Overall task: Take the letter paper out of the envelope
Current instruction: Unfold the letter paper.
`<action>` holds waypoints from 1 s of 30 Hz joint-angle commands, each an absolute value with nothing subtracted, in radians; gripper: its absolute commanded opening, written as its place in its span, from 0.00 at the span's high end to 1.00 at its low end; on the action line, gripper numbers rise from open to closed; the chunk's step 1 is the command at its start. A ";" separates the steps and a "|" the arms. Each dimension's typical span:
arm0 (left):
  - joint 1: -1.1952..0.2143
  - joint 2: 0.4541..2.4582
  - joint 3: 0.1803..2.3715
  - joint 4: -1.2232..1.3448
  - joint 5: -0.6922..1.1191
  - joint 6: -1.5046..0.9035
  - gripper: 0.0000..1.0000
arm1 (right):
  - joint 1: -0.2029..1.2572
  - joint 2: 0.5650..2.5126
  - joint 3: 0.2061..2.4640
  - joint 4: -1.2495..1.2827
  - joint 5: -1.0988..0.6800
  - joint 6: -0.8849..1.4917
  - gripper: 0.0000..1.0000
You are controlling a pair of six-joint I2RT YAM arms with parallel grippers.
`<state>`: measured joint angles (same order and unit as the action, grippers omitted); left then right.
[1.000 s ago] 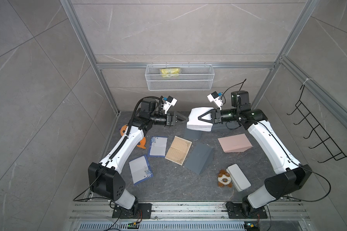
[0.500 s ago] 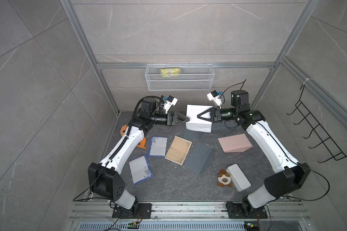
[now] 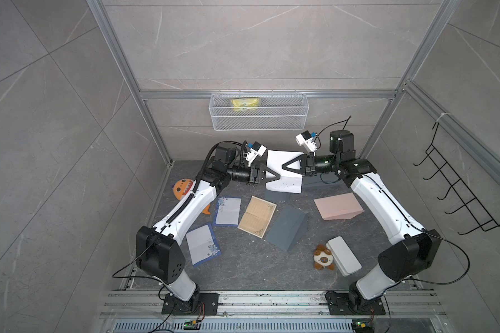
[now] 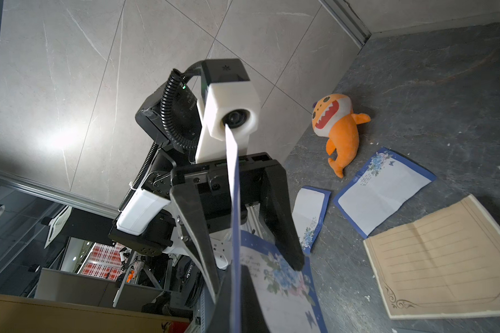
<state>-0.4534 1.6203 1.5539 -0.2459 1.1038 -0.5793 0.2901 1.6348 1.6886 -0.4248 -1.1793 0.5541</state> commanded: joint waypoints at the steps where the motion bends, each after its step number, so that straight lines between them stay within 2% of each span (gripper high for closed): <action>1: -0.451 1.609 1.595 -0.224 1.100 -0.578 0.43 | 0.291 1.634 1.670 -0.399 -1.200 0.562 1.00; 12: -0.451 1.611 1.595 -0.226 1.094 -0.586 0.77 | 0.291 1.626 1.666 -0.394 -1.189 0.571 1.00; 25: -0.451 1.607 1.599 -0.252 1.052 -0.592 1.00 | 0.290 1.609 1.659 -0.479 -1.112 0.509 1.00; 30: -0.451 1.615 1.640 -0.399 0.962 -0.512 1.00 | 0.291 1.580 1.691 -0.622 -0.911 0.399 0.79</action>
